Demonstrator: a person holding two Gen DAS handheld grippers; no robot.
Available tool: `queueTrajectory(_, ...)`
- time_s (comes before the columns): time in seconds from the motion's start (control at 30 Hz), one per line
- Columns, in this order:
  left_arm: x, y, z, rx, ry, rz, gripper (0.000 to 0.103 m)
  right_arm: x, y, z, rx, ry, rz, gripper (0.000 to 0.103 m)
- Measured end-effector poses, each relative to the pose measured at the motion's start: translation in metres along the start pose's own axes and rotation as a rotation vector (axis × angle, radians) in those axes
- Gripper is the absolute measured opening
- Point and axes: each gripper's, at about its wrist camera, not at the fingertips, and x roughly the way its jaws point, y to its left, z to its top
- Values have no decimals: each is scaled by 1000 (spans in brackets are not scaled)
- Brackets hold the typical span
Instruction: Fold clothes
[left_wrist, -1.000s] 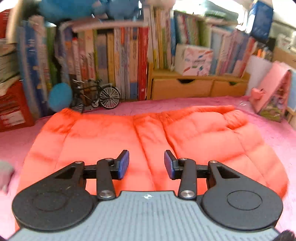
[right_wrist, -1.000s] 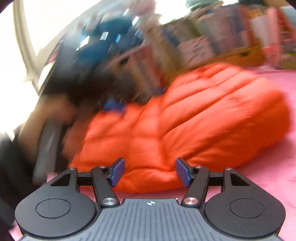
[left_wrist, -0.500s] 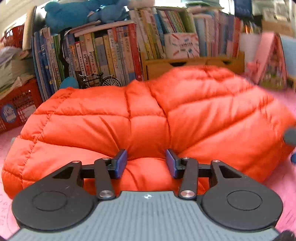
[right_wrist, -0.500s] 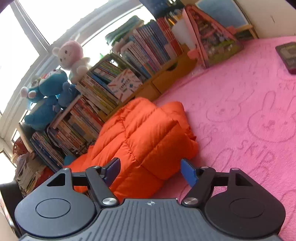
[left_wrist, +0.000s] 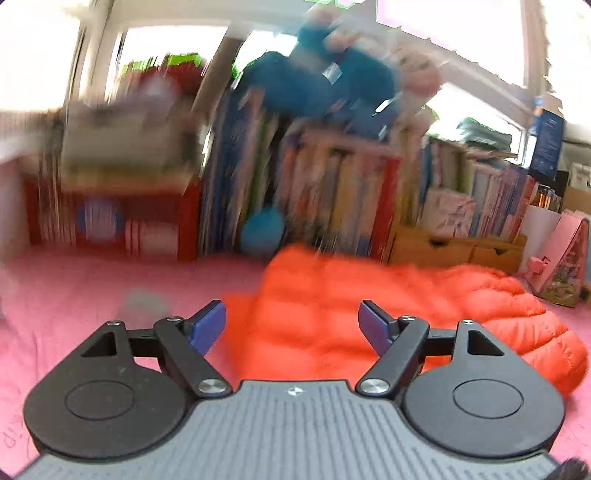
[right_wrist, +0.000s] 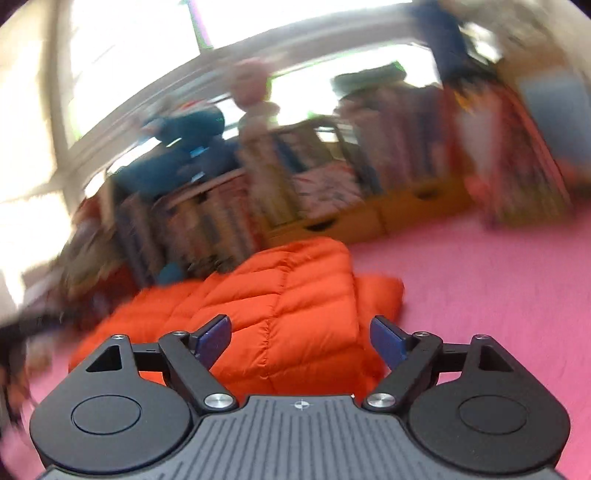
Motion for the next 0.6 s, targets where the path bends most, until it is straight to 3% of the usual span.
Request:
queueTrajectory(0.1,18,33,-8,-102,137,-138,78,-1,28,8,-260,18,54,86)
queueTrajectory(0.2,30,40,-20,-130,217,-297,78,11,47,9,-427,10,22,96)
queueTrajectory(0.3,21,23,-30,-2,211,-402,79,28,29,21,-381,71,6,96)
queueTrajectory(0.4,8,10,-43,111,280,-571,79,38,5,30,-326,128,14,96)
queueTrajectory(0.43,2,6,-48,154,292,-597,79,40,-2,32,-321,148,25,96)
queueTrajectory(0.5,-7,2,-57,215,287,-561,79,47,-12,31,-370,201,75,96)
queueTrajectory(0.6,-8,4,-58,159,275,-525,79,63,-20,34,-488,261,118,96)
